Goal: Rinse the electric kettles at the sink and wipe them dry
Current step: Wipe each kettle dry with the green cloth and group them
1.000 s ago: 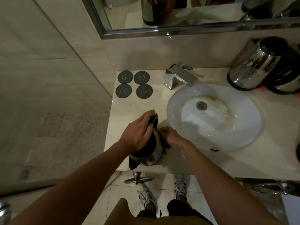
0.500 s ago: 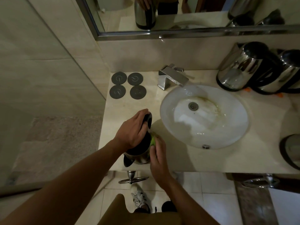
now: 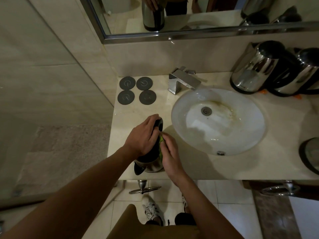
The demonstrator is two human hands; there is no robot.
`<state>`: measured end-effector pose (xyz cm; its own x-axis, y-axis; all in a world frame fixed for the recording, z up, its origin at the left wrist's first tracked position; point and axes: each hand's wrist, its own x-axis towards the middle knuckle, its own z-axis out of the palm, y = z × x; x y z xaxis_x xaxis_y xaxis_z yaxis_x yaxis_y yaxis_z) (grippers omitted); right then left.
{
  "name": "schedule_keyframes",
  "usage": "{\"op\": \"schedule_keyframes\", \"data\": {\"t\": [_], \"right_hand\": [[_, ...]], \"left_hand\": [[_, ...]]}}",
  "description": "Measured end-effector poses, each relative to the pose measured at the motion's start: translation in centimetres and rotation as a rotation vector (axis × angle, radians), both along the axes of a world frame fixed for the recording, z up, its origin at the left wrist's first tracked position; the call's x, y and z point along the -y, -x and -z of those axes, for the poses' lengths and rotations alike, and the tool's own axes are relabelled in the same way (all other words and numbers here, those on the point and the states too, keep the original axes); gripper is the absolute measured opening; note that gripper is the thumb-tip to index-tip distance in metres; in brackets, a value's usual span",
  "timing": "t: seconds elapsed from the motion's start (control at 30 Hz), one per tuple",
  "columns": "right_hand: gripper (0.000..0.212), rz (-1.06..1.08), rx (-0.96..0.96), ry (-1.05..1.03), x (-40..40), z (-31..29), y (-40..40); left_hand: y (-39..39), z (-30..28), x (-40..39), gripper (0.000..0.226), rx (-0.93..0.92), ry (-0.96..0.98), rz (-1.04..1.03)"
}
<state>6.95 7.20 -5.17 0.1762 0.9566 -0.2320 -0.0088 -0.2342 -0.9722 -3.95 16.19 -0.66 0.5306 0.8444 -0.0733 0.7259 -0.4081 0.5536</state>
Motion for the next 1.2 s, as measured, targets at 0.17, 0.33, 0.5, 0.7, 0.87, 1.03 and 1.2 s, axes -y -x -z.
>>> {"op": "schedule_keyframes", "data": {"t": [0.17, 0.33, 0.5, 0.7, 0.87, 1.03, 1.2], "right_hand": [[0.02, -0.011, -0.198, 0.256, 0.1, 0.6, -1.5], [0.036, 0.027, -0.103, 0.187, 2.7, 0.7, 0.1], [0.037, -0.021, 0.021, 0.032, 0.8, 0.0, 0.0], [0.02, -0.064, -0.082, 0.267, -1.1, 2.2, -2.0], [0.033, 0.031, -0.083, 0.26, 1.7, 2.3, -0.5], [0.043, 0.026, 0.078, 0.054, 1.5, 1.3, 0.3], [0.033, -0.106, 0.096, 0.172, -2.0, 2.0, -1.6]], "left_hand": [[0.2, 0.1, 0.0, 0.044, 0.018, -0.003, -0.001], [0.1, 0.4, -0.1, 0.042, 0.029, -0.007, -0.004], [0.1, 0.3, -0.2, 0.045, 0.018, -0.002, -0.004], [0.2, 0.4, -0.1, 0.046, 0.022, -0.001, -0.006], [0.2, 0.5, -0.1, 0.045, 0.029, -0.003, -0.006], [0.1, 0.4, -0.1, 0.045, 0.028, -0.001, -0.016], [0.2, 0.5, -0.1, 0.048, 0.021, 0.001, -0.017]]}}
